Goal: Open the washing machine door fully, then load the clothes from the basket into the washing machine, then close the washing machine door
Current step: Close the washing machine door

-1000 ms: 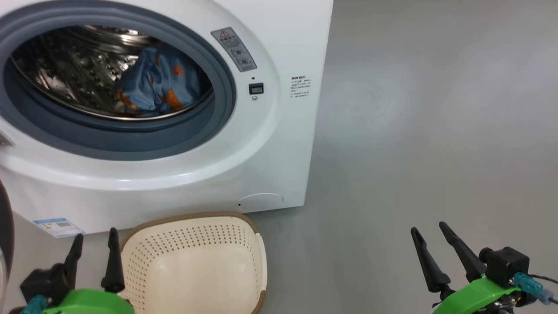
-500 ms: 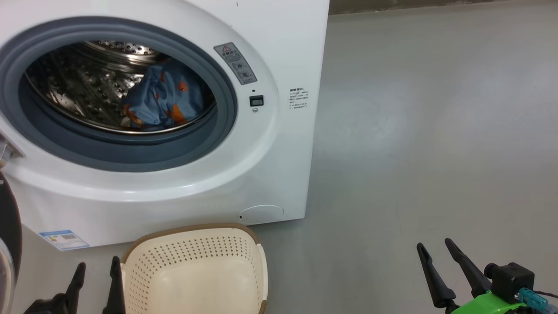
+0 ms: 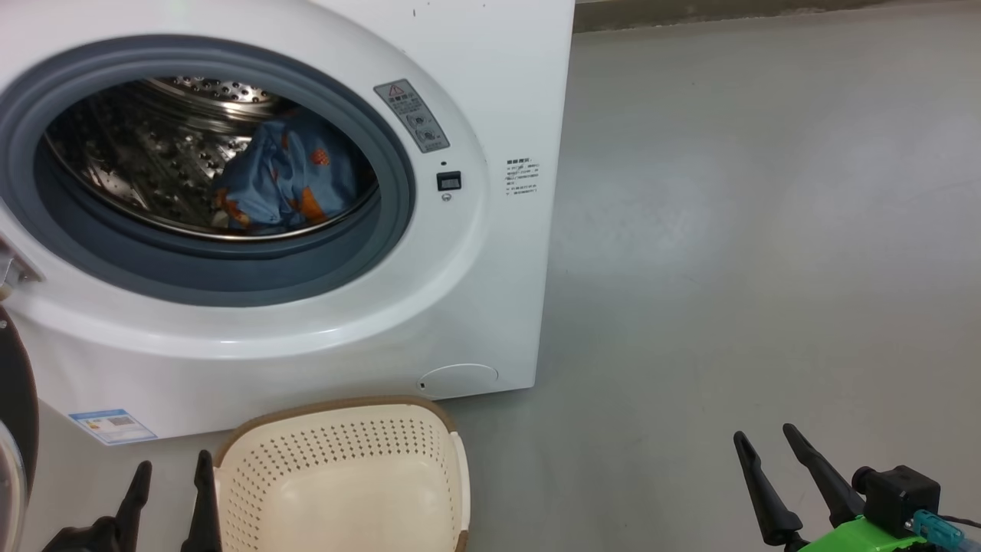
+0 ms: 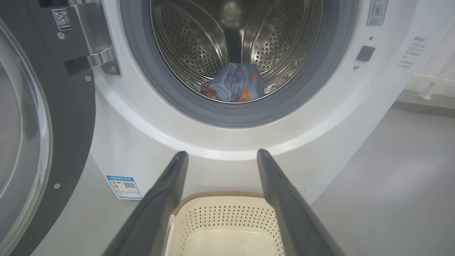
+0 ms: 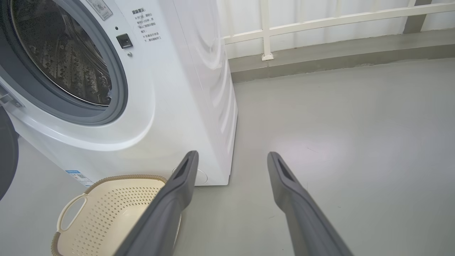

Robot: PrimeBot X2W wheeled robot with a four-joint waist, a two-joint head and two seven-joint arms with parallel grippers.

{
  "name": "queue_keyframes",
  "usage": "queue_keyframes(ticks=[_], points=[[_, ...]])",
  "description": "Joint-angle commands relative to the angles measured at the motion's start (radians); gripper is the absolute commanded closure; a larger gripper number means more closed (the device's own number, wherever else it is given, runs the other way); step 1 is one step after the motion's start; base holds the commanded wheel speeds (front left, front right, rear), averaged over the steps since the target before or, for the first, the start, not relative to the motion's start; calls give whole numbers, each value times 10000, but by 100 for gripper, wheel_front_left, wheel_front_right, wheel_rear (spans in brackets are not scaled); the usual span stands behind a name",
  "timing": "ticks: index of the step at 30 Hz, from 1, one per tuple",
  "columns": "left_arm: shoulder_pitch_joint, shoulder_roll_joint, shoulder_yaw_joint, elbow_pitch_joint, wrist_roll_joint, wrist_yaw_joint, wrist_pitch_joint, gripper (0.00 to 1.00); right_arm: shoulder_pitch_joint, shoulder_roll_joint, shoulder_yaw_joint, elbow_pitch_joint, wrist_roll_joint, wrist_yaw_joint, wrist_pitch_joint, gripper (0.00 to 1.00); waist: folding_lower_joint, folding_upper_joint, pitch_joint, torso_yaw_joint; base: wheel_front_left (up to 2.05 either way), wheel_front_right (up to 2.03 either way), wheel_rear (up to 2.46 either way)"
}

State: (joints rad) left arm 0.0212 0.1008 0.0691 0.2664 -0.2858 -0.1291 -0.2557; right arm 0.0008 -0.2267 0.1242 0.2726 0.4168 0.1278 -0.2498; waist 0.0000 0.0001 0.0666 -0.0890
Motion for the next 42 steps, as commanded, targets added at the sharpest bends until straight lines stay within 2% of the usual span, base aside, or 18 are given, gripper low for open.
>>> queue_keyframes(ticks=[1, 18, 31, 38, 42], points=[[-187, 126, 296, -312, -103, -15, -61, 0, -42, -185, 197, -247, 45, 29, -120, 0, 0, -1, 1, -4, -39, 39, 0], [-127, 136, 212, -479, -212, -15, -61, 0, -48, -187, 172, -254, 24, 29, -120, 0, 0, -1, -26, 12, -94, 94, 0], [-67, 130, 158, -605, -298, -15, -61, 0, 37, -182, 144, -264, 26, 29, -120, 0, 0, -1, -114, 145, -12, 12, 0], [-126, -13, 308, -484, -256, -15, -61, 0, -86, -204, 368, -251, 27, 29, -120, 0, 0, -1, -88, 687, 0, 0, 0], [-95, -146, 441, -539, -187, -15, -61, 0, -322, -249, 652, -197, 40, 29, -120, 0, 0, -1, -68, 1344, 0, 0, 0]])
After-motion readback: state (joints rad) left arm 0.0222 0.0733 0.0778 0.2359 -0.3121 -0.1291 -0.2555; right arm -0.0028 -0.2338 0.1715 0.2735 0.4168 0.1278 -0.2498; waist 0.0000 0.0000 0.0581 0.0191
